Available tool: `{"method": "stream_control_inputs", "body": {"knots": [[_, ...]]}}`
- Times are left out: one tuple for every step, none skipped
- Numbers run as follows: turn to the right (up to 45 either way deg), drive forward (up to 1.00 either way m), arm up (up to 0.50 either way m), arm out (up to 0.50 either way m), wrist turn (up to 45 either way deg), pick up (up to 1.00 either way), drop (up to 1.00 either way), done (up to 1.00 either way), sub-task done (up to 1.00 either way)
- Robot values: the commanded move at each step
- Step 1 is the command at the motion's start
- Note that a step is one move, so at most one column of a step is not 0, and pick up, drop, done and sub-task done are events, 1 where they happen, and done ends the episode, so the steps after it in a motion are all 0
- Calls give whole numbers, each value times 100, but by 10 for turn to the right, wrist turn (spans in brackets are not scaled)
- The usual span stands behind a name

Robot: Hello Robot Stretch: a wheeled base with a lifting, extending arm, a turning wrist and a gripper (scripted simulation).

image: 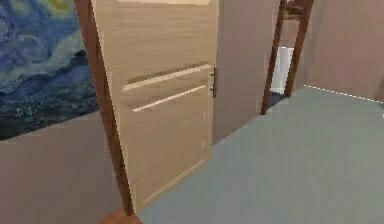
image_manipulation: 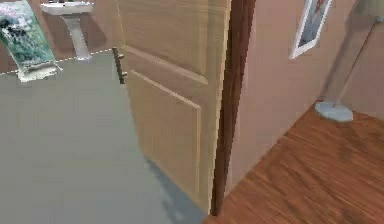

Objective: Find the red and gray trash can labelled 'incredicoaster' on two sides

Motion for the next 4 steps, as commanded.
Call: {"method": "stream_control_inputs", "body": {"knots": [[450, 0, 0, 0, 0, 0, 0, 0, 0], [30, 0, 0, 0, 0, 0, 0, 0, 0], [0, 100, 0, 0, 0, 0, 0, 0, 0], [30, 0, 0, 0, 0, 0, 0, 0, 0]]}}
